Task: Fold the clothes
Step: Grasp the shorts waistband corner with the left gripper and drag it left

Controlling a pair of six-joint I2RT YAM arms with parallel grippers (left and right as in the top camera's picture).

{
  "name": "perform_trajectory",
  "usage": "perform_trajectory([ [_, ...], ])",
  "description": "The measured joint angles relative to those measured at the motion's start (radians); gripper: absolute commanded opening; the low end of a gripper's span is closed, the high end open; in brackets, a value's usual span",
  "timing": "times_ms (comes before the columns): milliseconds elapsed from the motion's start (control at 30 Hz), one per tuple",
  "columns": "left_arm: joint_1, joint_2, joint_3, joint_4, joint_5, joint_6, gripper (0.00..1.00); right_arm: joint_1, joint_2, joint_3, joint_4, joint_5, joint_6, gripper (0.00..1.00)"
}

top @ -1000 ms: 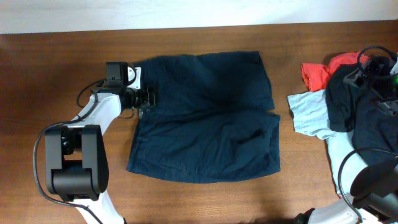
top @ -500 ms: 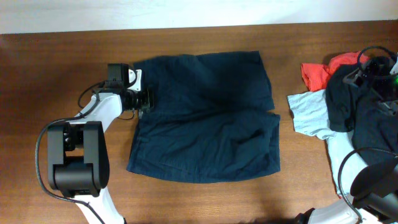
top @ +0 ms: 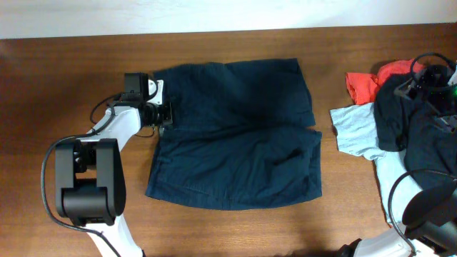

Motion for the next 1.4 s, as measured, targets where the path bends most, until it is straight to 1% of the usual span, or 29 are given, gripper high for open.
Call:
perform_trajectory([
  [67,0.0,-0.008,0.0,0.0,0.0,0.0,0.01,0.0,0.0,0.0,0.0,0.0,0.0,0.98],
  [567,0.007,-0.023,0.003,-0.007,0.0,0.006,0.01,0.0,0.0,0.0,0.0,0.0,0.0,0.99],
  [733,0.027,-0.064,0.003,-0.01,-0.001,0.006,0.01,0.0,0.0,0.0,0.0,0.0,0.0,0.98],
  [867,0.042,-0.105,0.006,-0.027,-0.051,0.006,0.01,0.0,0.0,0.0,0.0,0.0,0.0,0.99],
  [1000,0.047,-0.107,0.007,-0.063,-0.108,0.006,0.02,0.0,0.0,0.0,0.0,0.0,-0.001,0.99],
  [1233,0.047,-0.107,0.007,-0.063,-0.154,0.006,0.05,0.0,0.0,0.0,0.0,0.0,0.0,0.99],
  [1300,0.047,-0.107,0.007,-0.063,-0.186,0.006,0.09,0.0,0.0,0.0,0.0,0.0,0.0,0.99],
  [1333,0.047,-0.107,0.007,-0.063,-0.204,0.007,0.21,0.0,0.0,0.0,0.0,0.0,0.0,0.99],
  [1400,0.047,-0.107,0.007,-0.061,-0.237,0.011,0.59,0.0,0.0,0.0,0.0,0.0,0.0,0.99],
])
